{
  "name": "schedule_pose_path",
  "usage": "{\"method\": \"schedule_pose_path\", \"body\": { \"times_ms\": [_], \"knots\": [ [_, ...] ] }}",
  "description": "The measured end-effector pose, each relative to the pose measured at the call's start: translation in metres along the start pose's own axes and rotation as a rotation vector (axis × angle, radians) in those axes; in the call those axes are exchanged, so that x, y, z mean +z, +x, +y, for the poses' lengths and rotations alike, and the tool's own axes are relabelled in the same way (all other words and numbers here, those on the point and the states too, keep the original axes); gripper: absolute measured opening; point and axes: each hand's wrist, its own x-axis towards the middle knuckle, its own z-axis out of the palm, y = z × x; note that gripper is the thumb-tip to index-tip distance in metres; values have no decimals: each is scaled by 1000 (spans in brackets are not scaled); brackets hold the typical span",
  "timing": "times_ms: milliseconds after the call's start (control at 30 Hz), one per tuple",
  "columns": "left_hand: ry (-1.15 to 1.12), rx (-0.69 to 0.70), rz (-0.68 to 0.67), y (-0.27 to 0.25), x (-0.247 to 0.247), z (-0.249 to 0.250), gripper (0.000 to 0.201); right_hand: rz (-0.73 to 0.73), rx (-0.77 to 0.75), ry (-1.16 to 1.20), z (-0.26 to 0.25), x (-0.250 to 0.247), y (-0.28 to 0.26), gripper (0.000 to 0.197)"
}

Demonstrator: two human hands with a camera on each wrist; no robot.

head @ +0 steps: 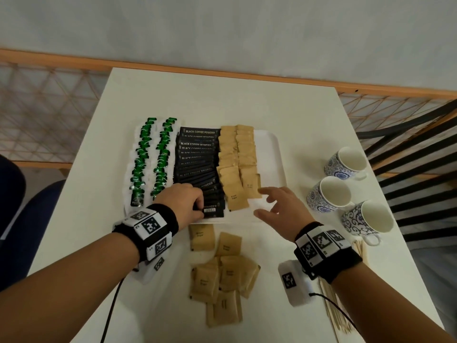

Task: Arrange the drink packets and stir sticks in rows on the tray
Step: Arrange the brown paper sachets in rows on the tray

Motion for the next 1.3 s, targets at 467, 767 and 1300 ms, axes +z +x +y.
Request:
{"method": "schedule_pose_path", "body": {
  "times_ms": [467, 767, 1300],
  "knots": [
    [131, 82, -279, -97, 65, 46, 137, -290, -56, -368, -15, 63, -85, 110],
    [-82, -19, -56, -76, 66, 39, 78, -200, -31, -163, -26, 74, -63, 67],
    [-582, -142, -34, -69, 49, 12, 28, -174, 187, 643, -21, 65, -47, 16]
  ]
}}
